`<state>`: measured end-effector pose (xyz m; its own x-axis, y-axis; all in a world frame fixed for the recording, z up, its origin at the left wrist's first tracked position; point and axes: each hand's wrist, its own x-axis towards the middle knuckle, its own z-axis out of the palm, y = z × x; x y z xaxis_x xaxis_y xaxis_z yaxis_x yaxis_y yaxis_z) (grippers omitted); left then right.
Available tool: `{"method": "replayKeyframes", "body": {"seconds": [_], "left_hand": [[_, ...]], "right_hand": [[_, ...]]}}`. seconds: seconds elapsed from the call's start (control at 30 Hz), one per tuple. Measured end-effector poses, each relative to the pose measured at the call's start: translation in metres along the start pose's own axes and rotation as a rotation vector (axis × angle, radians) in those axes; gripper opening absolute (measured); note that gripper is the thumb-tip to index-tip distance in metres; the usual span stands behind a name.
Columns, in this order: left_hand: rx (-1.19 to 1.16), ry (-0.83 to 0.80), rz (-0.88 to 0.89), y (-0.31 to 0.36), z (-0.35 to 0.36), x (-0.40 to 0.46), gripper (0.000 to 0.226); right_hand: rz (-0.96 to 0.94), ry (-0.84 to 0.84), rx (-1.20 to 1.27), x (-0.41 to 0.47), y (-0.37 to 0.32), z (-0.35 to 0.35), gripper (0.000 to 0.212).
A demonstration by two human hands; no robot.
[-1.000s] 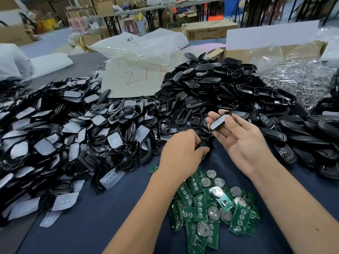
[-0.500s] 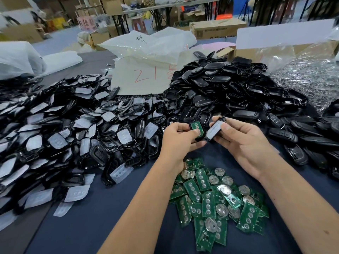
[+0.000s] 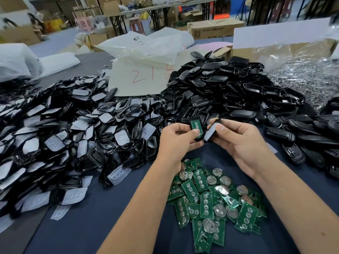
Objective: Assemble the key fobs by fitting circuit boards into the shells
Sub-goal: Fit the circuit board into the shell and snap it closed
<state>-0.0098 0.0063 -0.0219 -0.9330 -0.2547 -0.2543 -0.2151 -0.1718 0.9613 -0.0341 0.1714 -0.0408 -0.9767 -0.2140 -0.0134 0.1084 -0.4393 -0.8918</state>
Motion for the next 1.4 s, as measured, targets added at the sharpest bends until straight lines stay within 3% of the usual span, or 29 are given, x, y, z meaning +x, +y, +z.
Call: {"method": "replayKeyframes", "body": {"seconds": [0.23,0.43,0.57,0.7,0.87,1.17,1.33,1.4], "left_hand": [[0.162,0.023,0.220,-0.004,0.001,-0.002,0.015],[0.384,0.055,0.463,-0.007,0.007,-0.008,0.011],[0.413,0.023,0.503,-0.010,0.010,-0.007,0.003],[0.486,-0.027,0.537,-0.011,0.011,-0.005,0.006],[0.619,-0.030,0.679,-0.012,0.012,-0.006,0.003],[0.699,-0.007,0.661,-0.015,0.010,-0.005,0.022],[0.682,-0.022,0.592,-0.014,0.006,-0.004,0.026],[0.575,-0.085,0.490,-0.010,0.004,-0.004,0.020]], "right_hand": [[-0.031,0.064,-0.089,0.000,0.003,0.000,0.035],[-0.080,0.104,-0.133,-0.002,0.005,0.004,0.024],[-0.104,0.151,-0.189,-0.001,0.005,0.003,0.010],[-0.141,0.153,-0.252,-0.002,0.004,0.003,0.022],[-0.169,0.153,-0.309,-0.003,0.004,0.002,0.017],[-0.278,0.182,-0.496,-0.003,0.004,-0.002,0.016],[-0.322,0.195,-0.633,-0.001,0.009,-0.005,0.022],[-0.308,0.125,-0.673,-0.001,0.006,-0.008,0.032]]}}
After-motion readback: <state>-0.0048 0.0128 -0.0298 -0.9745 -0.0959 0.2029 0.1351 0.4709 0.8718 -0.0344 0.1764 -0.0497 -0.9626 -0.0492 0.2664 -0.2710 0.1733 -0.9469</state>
